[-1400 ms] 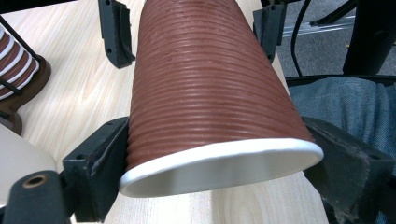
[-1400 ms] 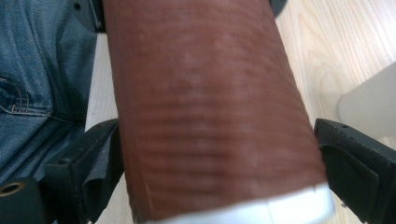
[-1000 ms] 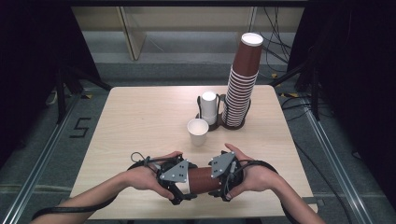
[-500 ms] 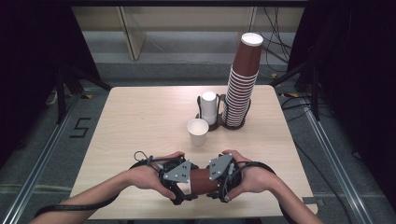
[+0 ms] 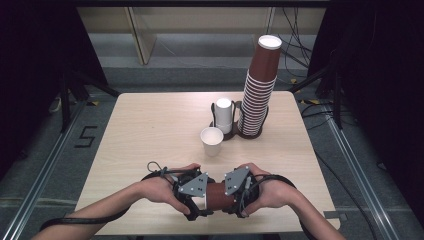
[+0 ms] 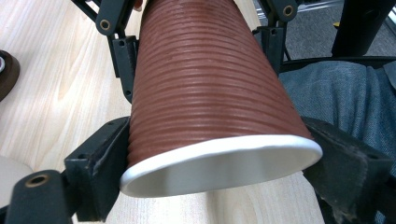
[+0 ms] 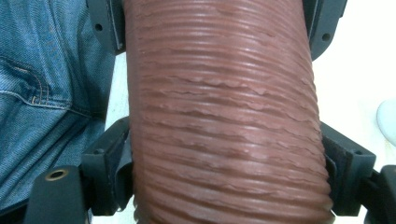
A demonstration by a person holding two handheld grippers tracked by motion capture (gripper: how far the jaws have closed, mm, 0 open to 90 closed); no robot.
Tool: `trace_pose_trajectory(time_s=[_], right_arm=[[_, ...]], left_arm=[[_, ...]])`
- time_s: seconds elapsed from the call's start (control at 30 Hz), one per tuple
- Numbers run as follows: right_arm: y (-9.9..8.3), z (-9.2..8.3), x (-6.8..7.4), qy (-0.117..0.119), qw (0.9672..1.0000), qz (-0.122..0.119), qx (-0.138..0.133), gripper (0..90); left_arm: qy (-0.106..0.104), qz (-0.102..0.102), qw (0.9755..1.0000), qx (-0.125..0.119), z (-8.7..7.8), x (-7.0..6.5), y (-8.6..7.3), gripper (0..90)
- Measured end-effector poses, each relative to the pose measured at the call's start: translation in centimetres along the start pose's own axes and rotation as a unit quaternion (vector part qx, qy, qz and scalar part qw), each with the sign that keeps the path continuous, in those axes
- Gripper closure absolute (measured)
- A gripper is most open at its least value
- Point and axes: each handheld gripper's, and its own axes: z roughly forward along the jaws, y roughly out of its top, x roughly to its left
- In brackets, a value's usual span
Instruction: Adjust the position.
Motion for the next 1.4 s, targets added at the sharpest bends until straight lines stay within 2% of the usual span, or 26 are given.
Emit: trace_pose_trajectory(time_s=[0.13,0.17,0.23,0.27,0.37,0.43,0.47,0.53,0.57,0.6,0.63,0.67,0.73,0.77,0.87,1.0,1.03,1.07,1.1,1.13,1.17,1.2,1.3,1.33,1.37,1.4], right_arm=[[-0.1,0.0,0.0,-0.001,1.0,0.004,0.005,21.3],[-0.1,0.0,-0.2,-0.001,0.9999,-0.01,0.004,21.4],[-0.2,-0.1,0.0,-0.002,1.0,-0.003,0.002,21.6],[-0.2,-0.2,-0.2,-0.009,0.9998,-0.018,0.0,21.7],[-0.3,-0.3,-0.1,-0.009,0.9998,-0.018,-0.001,21.5],[-0.4,-0.2,-0.1,-0.001,0.9998,-0.017,-0.004,21.4],[-0.4,-0.4,0.2,-0.005,0.9998,-0.015,-0.012,21.1],[-0.5,-0.6,0.5,-0.01,0.9998,-0.009,-0.013,21.2],[-0.5,-0.8,0.2,-0.02,0.9991,-0.031,-0.02,21.2],[-0.7,-0.9,0.6,-0.015,0.9997,0.002,-0.017,21.2],[-0.8,-1.0,0.5,-0.015,0.9997,-0.005,-0.021,21.2],[-0.9,-1.1,0.1,-0.027,0.9987,-0.033,-0.03,21.2],[-1.3,-1.4,0.0,-0.031,0.9984,-0.028,-0.039,21.2],[-1.5,-1.4,0.0,-0.03,0.9983,-0.018,-0.047,21.1],[-2.2,-1.8,0.0,-0.045,0.9966,-0.003,-0.069,21.1],[-3.3,-1.9,0.0,-0.06,0.9916,0.017,-0.113,20.9],[-3.7,-1.9,0.0,-0.064,0.9902,0.023,-0.122,20.9],[-3.7,-1.9,0.0,-0.064,0.9902,0.023,-0.122,20.9],[-4.4,-1.6,0.1,-0.079,0.9863,0.03,-0.142,20.8],[-4.6,-1.5,0.1,-0.086,0.9842,0.034,-0.151,20.8],[-4.6,-1.5,0.1,-0.086,0.9842,0.034,-0.151,20.8],[-5.1,-1.3,0.2,-0.096,0.9787,0.053,-0.173,20.7],[-5.7,-1.1,0.2,-0.115,0.9711,0.072,-0.196,20.6],[-5.8,-1.0,-0.1,-0.13,0.9676,0.063,-0.207,20.6],[-5.8,-1.0,-0.1,-0.13,0.9676,0.063,-0.207,20.6],[-6.0,-1.0,0.0,-0.131,0.9655,0.076,-0.212,20.6]], left_arm=[[-0.005,0.0,1.0,0.006,0.1,0.1,0.2,12.8],[-0.006,-0.001,1.0,0.006,0.1,0.2,0.2,12.8],[-0.001,-0.002,1.0,0.001,0.2,0.1,0.2,12.6],[0.0,-0.002,1.0,0.002,0.3,0.1,0.2,12.4],[-0.006,-0.002,1.0,0.004,0.4,0.1,0.3,10.8],[-0.009,-0.006,0.9999,0.003,0.3,0.1,0.4,8.8],[-0.011,-0.02,0.9997,-0.006,0.3,0.2,0.4,5.2],[-0.012,-0.02,0.9997,-0.009,0.3,0.3,0.3,1.0],[-0.009,-0.022,0.9997,-0.008,0.3,0.4,0.0,0.0],[-0.008,-0.023,0.9997,-0.006,0.2,0.4,-0.1,0.0],[-0.004,-0.025,0.9997,-0.006,0.2,0.4,-0.3,0.0],[-0.004,-0.025,0.9997,-0.006,0.2,0.4,-0.3,0.0],[0.0,-0.03,0.9995,-0.007,0.1,0.4,-0.5,0.0],[0.007,-0.031,0.9995,-0.008,-0.1,0.5,-0.7,0.0],[0.017,-0.042,0.9988,-0.018,-0.4,0.7,-1.2,0.0],[0.03,-0.062,0.9966,-0.045,-0.7,0.8,-1.9,0.0],[0.033,-0.061,0.9962,-0.053,-0.8,0.8,-2.1,0.0],[0.033,-0.061,0.9962,-0.053,-0.8,0.8,-2.1,0.0],[0.037,-0.065,0.9949,-0.067,-0.9,0.8,-2.2,0.0],[0.04,-0.072,0.9935,-0.079,-0.9,0.8,-2.3,0.0],[0.04,-0.072,0.9935,-0.079,-0.9,0.8,-2.3,0.0],[0.043,-0.077,0.9923,-0.087,-1.0,0.8,-2.4,0.0],[0.053,-0.09,0.9892,-0.103,-1.1,0.9,-2.6,0.0],[0.054,-0.091,0.9886,-0.107,-1.2,1.0,-2.7,0.0],[0.054,-0.091,0.9886,-0.107,-1.2,1.0,-2.7,0.0],[0.053,-0.101,0.9867,-0.116,-1.2,1.0,-2.7,0.0]])
